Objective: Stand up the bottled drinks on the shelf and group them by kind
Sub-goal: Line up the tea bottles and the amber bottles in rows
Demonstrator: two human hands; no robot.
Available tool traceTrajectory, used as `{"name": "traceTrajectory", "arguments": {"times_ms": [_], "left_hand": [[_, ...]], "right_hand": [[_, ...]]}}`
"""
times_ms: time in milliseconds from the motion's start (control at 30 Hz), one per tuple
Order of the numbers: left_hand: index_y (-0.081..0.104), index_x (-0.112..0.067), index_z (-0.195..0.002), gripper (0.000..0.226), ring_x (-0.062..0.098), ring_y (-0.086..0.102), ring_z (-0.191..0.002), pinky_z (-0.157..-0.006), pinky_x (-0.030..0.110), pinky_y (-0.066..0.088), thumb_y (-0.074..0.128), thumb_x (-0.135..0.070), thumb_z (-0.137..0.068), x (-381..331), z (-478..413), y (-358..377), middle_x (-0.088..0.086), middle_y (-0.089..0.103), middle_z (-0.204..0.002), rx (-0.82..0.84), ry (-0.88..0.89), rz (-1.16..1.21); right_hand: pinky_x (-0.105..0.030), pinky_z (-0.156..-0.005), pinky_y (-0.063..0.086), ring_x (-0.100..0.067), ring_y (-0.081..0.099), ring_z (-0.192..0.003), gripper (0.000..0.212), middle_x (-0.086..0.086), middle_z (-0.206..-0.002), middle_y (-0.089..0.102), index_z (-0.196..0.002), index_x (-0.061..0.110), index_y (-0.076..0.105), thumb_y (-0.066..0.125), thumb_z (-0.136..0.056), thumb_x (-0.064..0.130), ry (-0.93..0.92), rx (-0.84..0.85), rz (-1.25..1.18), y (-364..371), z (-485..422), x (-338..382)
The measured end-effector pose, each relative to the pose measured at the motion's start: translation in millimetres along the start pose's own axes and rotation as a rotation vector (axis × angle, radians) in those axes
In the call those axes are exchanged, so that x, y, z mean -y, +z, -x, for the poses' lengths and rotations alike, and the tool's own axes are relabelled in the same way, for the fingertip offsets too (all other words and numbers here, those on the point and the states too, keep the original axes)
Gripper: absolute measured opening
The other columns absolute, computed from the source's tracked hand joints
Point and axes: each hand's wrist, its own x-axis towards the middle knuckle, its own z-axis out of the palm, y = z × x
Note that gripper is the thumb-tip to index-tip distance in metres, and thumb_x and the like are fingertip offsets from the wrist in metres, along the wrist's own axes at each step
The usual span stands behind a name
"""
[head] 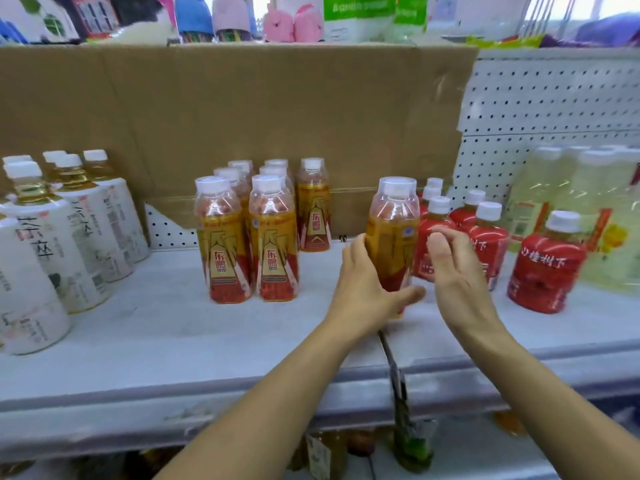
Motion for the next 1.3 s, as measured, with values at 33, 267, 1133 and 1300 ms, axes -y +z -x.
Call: {"name": "traceTrajectory", "arguments": {"times_ms": [33, 267, 1133, 1300], "left_hand": [[0.023, -0.026, -0.145, 0.104, 0.014, 0.044, -0.128, -0.108, 0.040, 0.045, 0.085, -0.051, -0.066, -1.2, -3.2, 6.6, -0.005, 0.038, -0.137, -0.032, -0.003, -0.011], [0.031, -0.031, -0.127, 0.074, 0.009, 0.060, -0.108, -0.094, 0.035, 0.054, 0.082, -0.042, -0.074, 14.6, 20.9, -32.0, -0.011, 0.056, -0.118, -0.166, 0.006, -0.076], [0.042, -0.037, -0.123, 0.082, -0.006, 0.058, -0.099, -0.074, 0.008, 0.045, 0.093, -0.040, -0.059, 57.0, 82.7, -152.9, -0.021, 0.058, -0.113, -0.262, -0.213, -0.078], [0.044, -0.033, -0.120, 0.077, 0.003, 0.061, -0.102, -0.085, 0.020, 0.053, 0.092, -0.034, -0.060, 60.5, 89.4, -178.1, -0.015, 0.063, -0.112, -0.173, -0.219, -0.061]], "right_hand": [[-0.042, -0.095, 0.052, -0.012, 0.063, -0.102, 0.042, 0.000, -0.108, 0.066, -0.115, 0.019, 0.060, 0.038, -0.100, 0.052, 0.086, 0.088, -0.044, 2.5, -3.3, -7.5], [-0.037, -0.072, 0.061, -0.023, 0.072, -0.079, 0.060, -0.007, -0.088, 0.074, -0.096, 0.015, 0.071, 0.031, -0.100, 0.059, 0.167, 0.354, -0.110, 24.1, -19.1, 1.5], [-0.037, -0.090, 0.051, -0.023, 0.059, -0.107, 0.072, -0.007, -0.121, 0.060, -0.130, 0.010, 0.046, 0.086, -0.073, 0.030, 0.259, 0.329, 0.122, 144.1, -124.1, -46.9], [-0.027, -0.073, 0.052, -0.015, 0.065, -0.090, 0.058, 0.001, -0.103, 0.066, -0.120, 0.015, 0.054, 0.087, -0.073, 0.027, 0.247, 0.358, 0.163, 99.7, -74.9, -15.4]]}}
